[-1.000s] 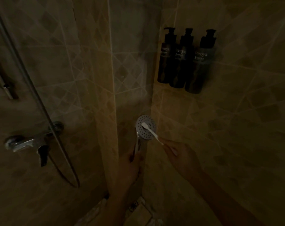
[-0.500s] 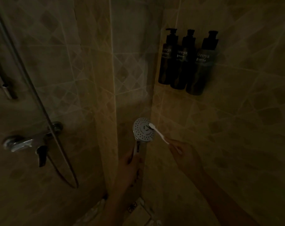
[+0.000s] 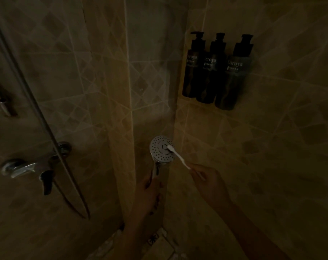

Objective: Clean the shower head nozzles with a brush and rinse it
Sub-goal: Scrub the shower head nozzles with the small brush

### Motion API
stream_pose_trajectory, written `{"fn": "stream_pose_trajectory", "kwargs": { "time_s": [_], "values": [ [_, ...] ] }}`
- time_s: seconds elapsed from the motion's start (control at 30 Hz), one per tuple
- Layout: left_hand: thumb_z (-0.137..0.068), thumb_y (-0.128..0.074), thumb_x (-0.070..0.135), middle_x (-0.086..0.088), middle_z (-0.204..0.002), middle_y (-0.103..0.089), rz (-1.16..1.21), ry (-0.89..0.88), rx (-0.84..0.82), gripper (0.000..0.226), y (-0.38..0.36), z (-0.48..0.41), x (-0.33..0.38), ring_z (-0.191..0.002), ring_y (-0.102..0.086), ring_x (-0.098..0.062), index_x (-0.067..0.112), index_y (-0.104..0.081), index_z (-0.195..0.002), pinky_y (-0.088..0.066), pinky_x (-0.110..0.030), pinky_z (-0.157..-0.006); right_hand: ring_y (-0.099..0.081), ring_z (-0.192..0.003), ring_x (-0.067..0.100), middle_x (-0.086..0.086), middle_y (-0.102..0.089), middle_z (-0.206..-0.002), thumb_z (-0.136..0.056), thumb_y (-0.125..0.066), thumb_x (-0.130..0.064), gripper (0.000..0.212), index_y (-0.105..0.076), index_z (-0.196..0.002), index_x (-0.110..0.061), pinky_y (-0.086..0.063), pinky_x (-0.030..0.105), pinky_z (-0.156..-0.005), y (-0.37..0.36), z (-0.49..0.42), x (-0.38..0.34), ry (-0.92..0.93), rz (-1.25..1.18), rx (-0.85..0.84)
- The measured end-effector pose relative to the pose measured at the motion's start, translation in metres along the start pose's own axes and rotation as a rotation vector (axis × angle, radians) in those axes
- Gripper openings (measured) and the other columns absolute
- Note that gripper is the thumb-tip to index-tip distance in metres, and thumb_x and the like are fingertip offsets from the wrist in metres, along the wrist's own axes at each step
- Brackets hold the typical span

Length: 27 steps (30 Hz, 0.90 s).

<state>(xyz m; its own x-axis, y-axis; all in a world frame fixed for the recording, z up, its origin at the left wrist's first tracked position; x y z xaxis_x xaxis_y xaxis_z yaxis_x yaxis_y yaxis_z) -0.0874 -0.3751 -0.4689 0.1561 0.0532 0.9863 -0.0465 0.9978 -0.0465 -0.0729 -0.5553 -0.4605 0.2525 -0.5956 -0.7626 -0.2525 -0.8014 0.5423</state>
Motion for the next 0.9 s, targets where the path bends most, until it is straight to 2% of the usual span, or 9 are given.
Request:
{"fn": "stream_pose_trajectory", "kwargs": {
  "time_s": [0.07,0.17,0.27,0.3,0.4,0.53,0.67,0.8,0.9],
  "values": [
    [-0.097,-0.044,0.025,0.0,-0.057,-0.054,0.024,-0.001,0.001,0.028,-0.001,0.002,0.002,-0.043,-0.044,-0.014,0.034,-0.059,-0.075,-0.033,-0.024,-0.04,-0.057,-0.097,-0.015,-0.015,-0.065,-0.112,-0.092,-0.056,-0.015,0.028,-0.064,-0.117,-0.025,-0.039,0.0,-0.088,-0.002,-0.002,0.0,-0.012,-0.04,0.005],
    [-0.097,-0.043,0.026,-0.005,-0.064,-0.055,0.004,0.004,-0.002,0.03,0.0,-0.002,0.004,-0.046,-0.044,-0.016,0.037,-0.057,-0.073,-0.033,-0.026,-0.045,-0.055,-0.094,-0.022,-0.03,-0.059,-0.104,-0.093,-0.055,-0.016,0.03,-0.061,-0.118,-0.03,-0.04,-0.001,-0.084,-0.009,0.001,-0.002,0.014,-0.032,-0.077],
    [-0.097,-0.044,0.027,-0.005,-0.064,-0.054,0.001,0.047,-0.009,0.026,-0.003,-0.004,0.002,-0.047,-0.043,-0.016,0.033,-0.057,-0.076,-0.032,-0.025,-0.045,-0.059,-0.103,-0.008,-0.018,-0.064,-0.112,-0.093,-0.054,-0.02,0.027,-0.064,-0.118,-0.028,-0.047,0.015,-0.094,-0.004,-0.009,0.007,-0.052,-0.059,0.0],
    [-0.097,-0.044,0.028,-0.004,-0.062,-0.054,0.018,0.06,-0.013,0.023,-0.004,-0.004,0.002,-0.045,-0.044,-0.015,0.029,-0.058,-0.079,-0.033,-0.024,-0.043,-0.059,-0.105,-0.006,-0.017,-0.064,-0.114,-0.093,-0.054,-0.02,0.028,-0.064,-0.118,-0.027,-0.047,0.016,-0.095,-0.004,-0.01,0.007,-0.047,-0.059,0.003],
    [-0.097,-0.044,0.026,-0.002,-0.057,-0.053,0.07,0.069,-0.007,0.023,-0.004,-0.005,0.003,-0.04,-0.043,-0.012,0.019,-0.06,-0.081,-0.034,-0.02,-0.034,-0.056,-0.099,-0.018,-0.029,-0.059,-0.107,-0.093,-0.055,-0.019,0.029,-0.061,-0.12,-0.03,-0.041,0.002,-0.087,-0.012,-0.001,-0.001,0.04,0.02,-0.056],
    [-0.097,-0.045,0.028,-0.006,-0.056,-0.053,0.036,0.087,-0.024,0.03,-0.007,-0.007,0.001,-0.038,-0.043,-0.012,0.019,-0.06,-0.073,-0.033,-0.019,-0.035,-0.061,-0.103,-0.004,-0.015,-0.065,-0.114,-0.094,-0.053,-0.02,0.028,-0.063,-0.12,-0.026,-0.048,0.017,-0.094,-0.004,-0.011,0.014,-0.064,-0.055,-0.007],
    [-0.096,-0.045,0.029,-0.004,-0.048,-0.051,0.019,0.09,-0.012,0.034,-0.007,-0.007,0.003,-0.034,-0.042,-0.011,0.009,-0.06,-0.074,-0.031,-0.017,-0.033,-0.06,-0.102,-0.01,-0.023,-0.064,-0.111,-0.094,-0.054,-0.016,0.028,-0.064,-0.117,-0.027,-0.045,0.007,-0.088,-0.012,0.001,0.002,0.0,-0.07,-0.061],
    [-0.096,-0.046,0.027,-0.006,-0.057,-0.055,0.037,0.099,-0.014,0.03,-0.007,-0.005,0.007,-0.035,-0.043,-0.011,0.014,-0.06,-0.073,-0.031,-0.019,-0.032,-0.066,-0.091,-0.003,-0.009,-0.071,-0.106,-0.094,-0.053,-0.017,0.025,-0.068,-0.114,-0.022,-0.053,0.018,-0.08,-0.002,-0.009,0.014,-0.109,-0.148,0.03],
    [-0.096,-0.047,0.026,-0.001,-0.048,-0.053,0.071,0.09,-0.021,0.029,-0.006,-0.002,0.008,-0.034,-0.042,-0.01,0.015,-0.06,-0.073,-0.031,-0.02,-0.032,-0.061,-0.096,-0.011,-0.017,-0.066,-0.109,-0.094,-0.054,-0.014,0.028,-0.064,-0.117,-0.024,-0.048,0.008,-0.083,-0.007,-0.003,0.004,-0.049,-0.121,-0.022]
  ]
}}
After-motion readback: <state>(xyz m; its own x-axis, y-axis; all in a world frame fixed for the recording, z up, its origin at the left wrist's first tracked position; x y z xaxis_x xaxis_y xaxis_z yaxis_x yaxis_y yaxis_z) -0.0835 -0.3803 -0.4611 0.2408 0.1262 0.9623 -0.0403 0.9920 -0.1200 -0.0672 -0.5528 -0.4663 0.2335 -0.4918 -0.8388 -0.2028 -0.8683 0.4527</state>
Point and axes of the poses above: each hand's wrist, its own z-axis away from the middle knuckle, its own y-axis out of the back of the hand, x = y × z, the point moved 3 cm from there along -z, towards the middle knuckle
